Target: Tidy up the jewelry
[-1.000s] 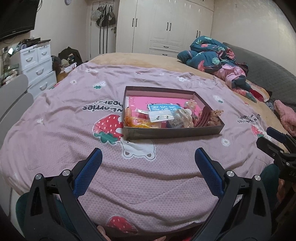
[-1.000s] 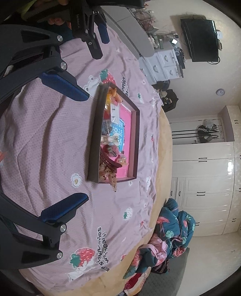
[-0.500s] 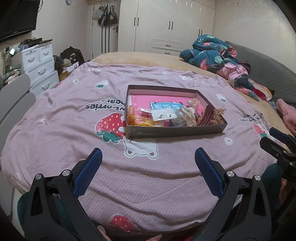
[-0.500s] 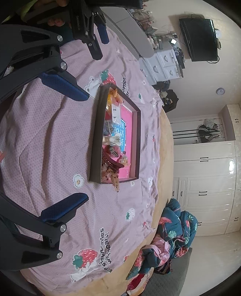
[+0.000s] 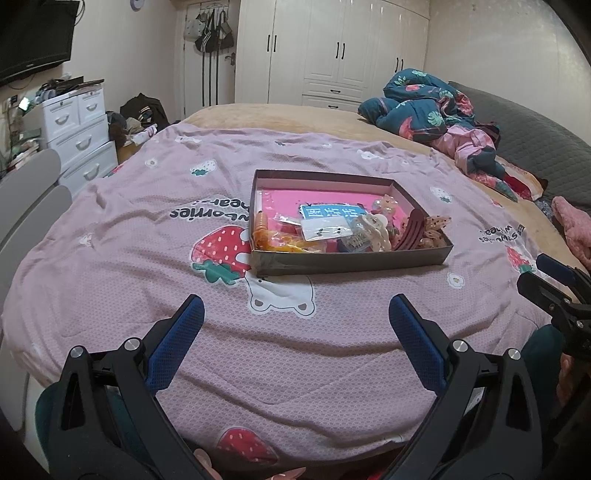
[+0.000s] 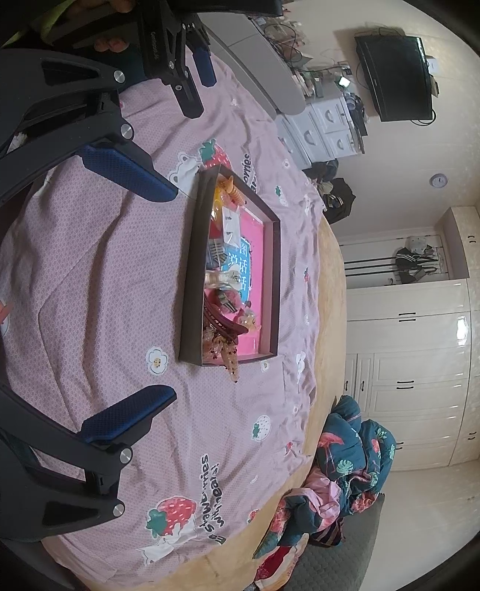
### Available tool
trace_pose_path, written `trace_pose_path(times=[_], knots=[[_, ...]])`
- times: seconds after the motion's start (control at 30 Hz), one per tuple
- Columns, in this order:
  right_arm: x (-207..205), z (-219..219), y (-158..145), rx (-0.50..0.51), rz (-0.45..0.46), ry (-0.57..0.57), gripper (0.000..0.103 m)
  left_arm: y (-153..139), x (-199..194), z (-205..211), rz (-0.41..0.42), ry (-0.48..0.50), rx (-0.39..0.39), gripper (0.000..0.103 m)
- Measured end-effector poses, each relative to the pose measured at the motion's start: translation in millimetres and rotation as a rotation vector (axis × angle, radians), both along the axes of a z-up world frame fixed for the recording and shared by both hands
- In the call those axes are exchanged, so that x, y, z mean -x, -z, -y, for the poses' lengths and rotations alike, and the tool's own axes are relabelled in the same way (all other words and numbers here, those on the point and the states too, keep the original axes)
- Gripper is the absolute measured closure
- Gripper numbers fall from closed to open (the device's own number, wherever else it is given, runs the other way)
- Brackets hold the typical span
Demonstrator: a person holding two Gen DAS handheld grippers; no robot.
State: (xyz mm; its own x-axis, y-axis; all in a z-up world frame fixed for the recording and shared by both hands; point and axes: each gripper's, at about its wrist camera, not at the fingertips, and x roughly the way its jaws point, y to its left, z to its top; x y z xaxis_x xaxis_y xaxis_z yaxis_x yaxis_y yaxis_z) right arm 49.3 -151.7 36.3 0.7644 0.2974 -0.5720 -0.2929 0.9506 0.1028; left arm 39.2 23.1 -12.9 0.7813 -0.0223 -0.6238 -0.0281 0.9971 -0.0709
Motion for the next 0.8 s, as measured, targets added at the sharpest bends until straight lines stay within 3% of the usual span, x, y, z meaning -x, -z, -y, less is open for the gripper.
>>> trace_pose_path(times=[0.8], knots=[[-1.4,1.8,0.6,-0.009,-0.009,0.001,0.004,-1.7,-0.3,2.2,-0.006,0.0,-0.009,0.009]])
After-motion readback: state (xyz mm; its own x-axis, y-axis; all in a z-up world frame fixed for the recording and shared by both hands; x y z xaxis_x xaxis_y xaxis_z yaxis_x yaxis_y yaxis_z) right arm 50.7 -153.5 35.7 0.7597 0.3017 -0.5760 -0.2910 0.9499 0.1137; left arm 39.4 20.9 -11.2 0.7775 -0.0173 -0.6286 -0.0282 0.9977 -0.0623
